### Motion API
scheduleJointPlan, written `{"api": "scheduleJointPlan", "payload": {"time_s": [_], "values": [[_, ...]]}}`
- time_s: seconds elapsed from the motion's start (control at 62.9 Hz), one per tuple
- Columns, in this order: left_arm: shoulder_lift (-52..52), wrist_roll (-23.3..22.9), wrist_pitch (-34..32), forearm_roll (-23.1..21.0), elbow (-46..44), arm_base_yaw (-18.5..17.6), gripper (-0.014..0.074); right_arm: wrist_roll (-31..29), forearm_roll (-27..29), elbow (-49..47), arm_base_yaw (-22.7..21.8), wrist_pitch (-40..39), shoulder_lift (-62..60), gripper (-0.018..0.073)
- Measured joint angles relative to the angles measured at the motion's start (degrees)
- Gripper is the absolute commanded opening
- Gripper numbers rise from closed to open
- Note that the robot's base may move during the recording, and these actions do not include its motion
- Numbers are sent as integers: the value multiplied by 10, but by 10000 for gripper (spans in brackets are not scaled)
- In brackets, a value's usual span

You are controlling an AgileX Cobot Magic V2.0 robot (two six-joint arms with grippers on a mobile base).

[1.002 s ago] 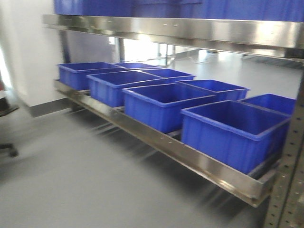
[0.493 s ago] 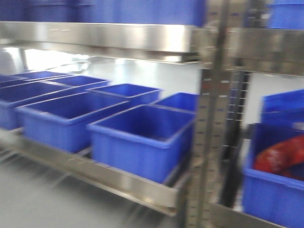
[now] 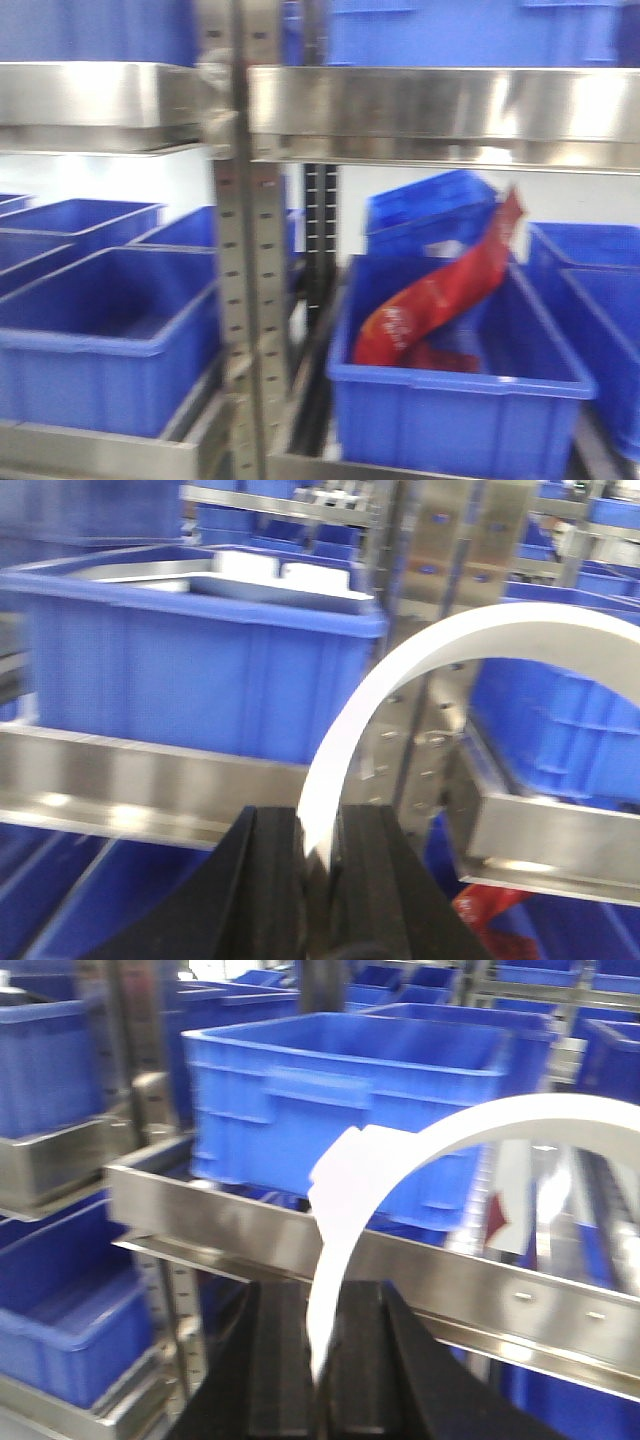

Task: Grab PVC pipe and place in blue bin

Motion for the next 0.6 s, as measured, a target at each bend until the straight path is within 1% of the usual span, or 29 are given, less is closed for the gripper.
{"api": "scheduleJointPlan", "payload": {"time_s": [0.605], "values": [[0,0,0,0,0,0,-111,1,0,0,0,0,0,-169]]}}
